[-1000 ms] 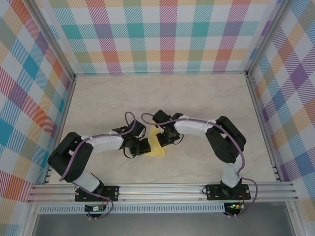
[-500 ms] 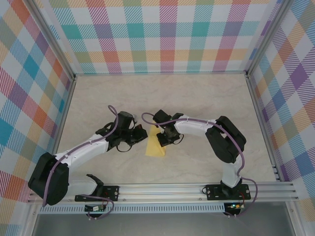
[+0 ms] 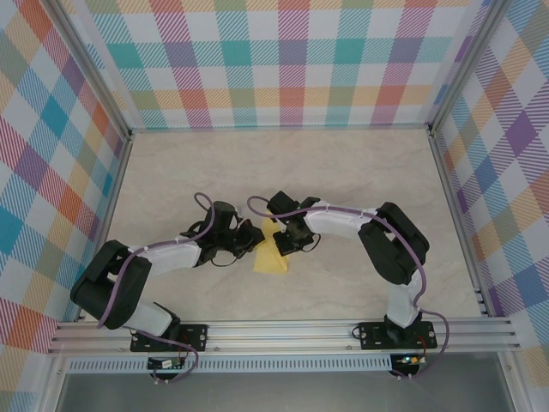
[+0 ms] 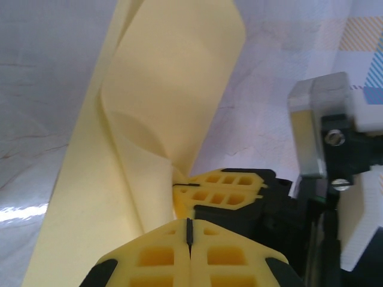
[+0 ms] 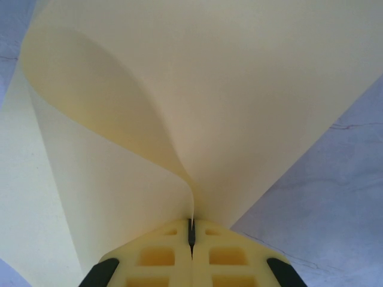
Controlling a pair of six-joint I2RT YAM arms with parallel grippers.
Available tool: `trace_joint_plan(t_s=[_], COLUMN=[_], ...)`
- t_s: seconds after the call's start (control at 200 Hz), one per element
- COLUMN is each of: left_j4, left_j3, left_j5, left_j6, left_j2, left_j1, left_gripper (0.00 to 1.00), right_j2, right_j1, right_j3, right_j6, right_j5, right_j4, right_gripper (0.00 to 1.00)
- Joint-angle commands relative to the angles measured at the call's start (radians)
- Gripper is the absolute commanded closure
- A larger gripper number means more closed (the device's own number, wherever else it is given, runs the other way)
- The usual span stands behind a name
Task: Fold a paper plane with a square sheet of paper (pick it up from the middle)
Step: Fold the triangle a second time at the center of the table.
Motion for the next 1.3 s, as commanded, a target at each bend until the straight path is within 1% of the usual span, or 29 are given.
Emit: trace_joint_plan(t_s=[0.0,0.295,0.41,0.64,0.735,0.795,0.89,1.085,1.17,1.265,1.295], left_j4=[0.075,0.099,0.071,0.092,0.073,0.033,0.013,-0.022,-0.013,-0.025,-0.033], left_j3=[0.000,0.036,0.060,0.051,0.035,0.038,0.032,0.015,0.005,0.008,0.010], left_j5=[0.038,0.080,0.063,0.070,0.042,0.025,0.022,0.009,0.003,0.000,-0.002], left_j6=[-0.013,0.005,0.039,0.049,0.067,0.088,0.095,0.116,0.116,0.124,0.129], left_j2=[0.030,0.107,0.137,0.188,0.193,0.205,0.221,0.233,0.233,0.229,0.227], left_j1=[0.005,-0.012,-0.024,-0.028,-0.029,-0.029,-0.029,-0.030,-0.032,-0.032,-0.032], left_gripper=[1.00,1.00,1.00,1.00,1.00,1.00,1.00,1.00,1.00,1.00,1.00], right_j2=[0.053,0.052,0.053,0.049,0.048,0.045,0.037,-0.005,-0.047,-0.121,-0.148], right_j1=[-0.004,-0.004,-0.004,-0.004,-0.004,-0.004,-0.004,-0.004,-0.004,-0.004,-0.004], right_j3=[-0.034,-0.027,-0.026,-0.030,-0.032,-0.029,-0.023,-0.004,0.001,-0.006,-0.015], right_j6=[0.009,0.010,0.012,0.020,0.020,0.020,0.026,0.057,0.087,0.123,0.137], right_j5=[0.000,0.005,0.003,-0.002,-0.003,-0.004,-0.013,-0.022,-0.013,0.030,0.043], right_j4=[-0.006,-0.014,-0.011,-0.005,-0.006,-0.007,-0.004,0.001,-0.006,-0.026,-0.029], right_gripper=[0.97,0.97,0.97,0.97,0.97,0.96,0.95,0.88,0.79,0.70,0.66])
